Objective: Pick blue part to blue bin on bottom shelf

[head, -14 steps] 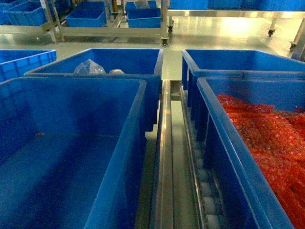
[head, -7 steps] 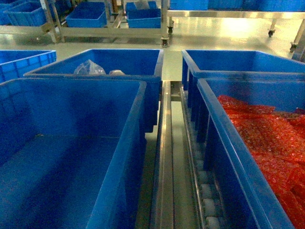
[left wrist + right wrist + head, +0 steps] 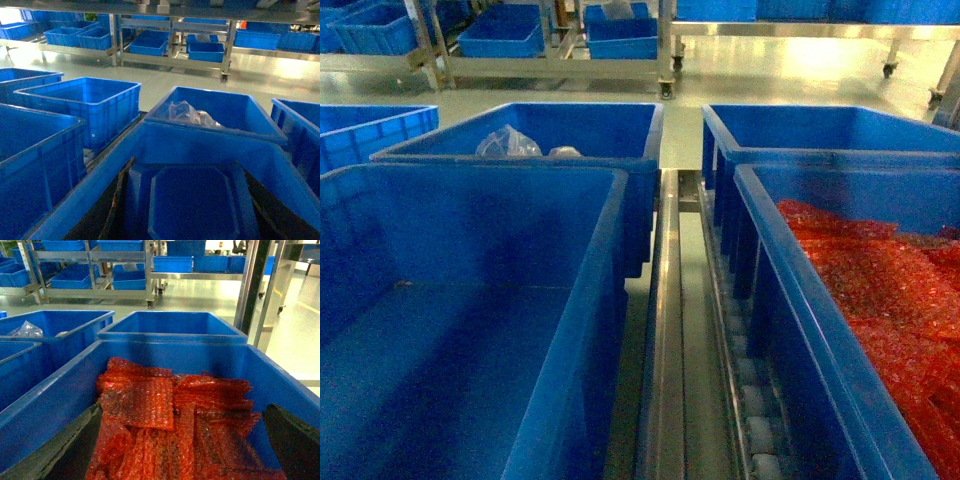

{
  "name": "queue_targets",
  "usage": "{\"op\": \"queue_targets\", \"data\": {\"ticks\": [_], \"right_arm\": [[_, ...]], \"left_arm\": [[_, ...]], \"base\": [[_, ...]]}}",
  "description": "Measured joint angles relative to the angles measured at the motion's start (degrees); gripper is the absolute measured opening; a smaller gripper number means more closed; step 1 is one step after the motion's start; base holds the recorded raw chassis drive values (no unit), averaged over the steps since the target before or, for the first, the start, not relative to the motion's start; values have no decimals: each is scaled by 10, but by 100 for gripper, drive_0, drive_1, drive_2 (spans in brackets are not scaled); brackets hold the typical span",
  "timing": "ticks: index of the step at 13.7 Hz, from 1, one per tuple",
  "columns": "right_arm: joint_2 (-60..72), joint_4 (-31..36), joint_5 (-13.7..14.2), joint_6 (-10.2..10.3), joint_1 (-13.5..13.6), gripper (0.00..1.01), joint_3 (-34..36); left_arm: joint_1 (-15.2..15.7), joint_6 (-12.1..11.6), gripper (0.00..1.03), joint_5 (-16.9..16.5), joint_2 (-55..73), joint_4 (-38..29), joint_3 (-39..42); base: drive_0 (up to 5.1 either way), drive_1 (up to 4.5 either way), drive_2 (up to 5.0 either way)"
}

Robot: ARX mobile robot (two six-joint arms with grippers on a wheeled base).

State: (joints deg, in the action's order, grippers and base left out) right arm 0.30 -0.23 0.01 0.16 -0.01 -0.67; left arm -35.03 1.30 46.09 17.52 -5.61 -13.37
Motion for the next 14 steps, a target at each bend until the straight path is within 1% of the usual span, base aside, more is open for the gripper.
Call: {"op": "queue_targets", "data": {"ticks": [12,13,14], "right_arm": [[0,0,0,0,0,98,0],[0,0,0,0,0,98,0],[0,0,0,0,0,98,0]], "left_arm": [[0,0,44,0,0,0,0],[-27,-5,44,76,22,29,-9],[-47,-14,44,103,38,26,-10]], "base": [[0,0,0],[0,0,0],[0,0,0]]}}
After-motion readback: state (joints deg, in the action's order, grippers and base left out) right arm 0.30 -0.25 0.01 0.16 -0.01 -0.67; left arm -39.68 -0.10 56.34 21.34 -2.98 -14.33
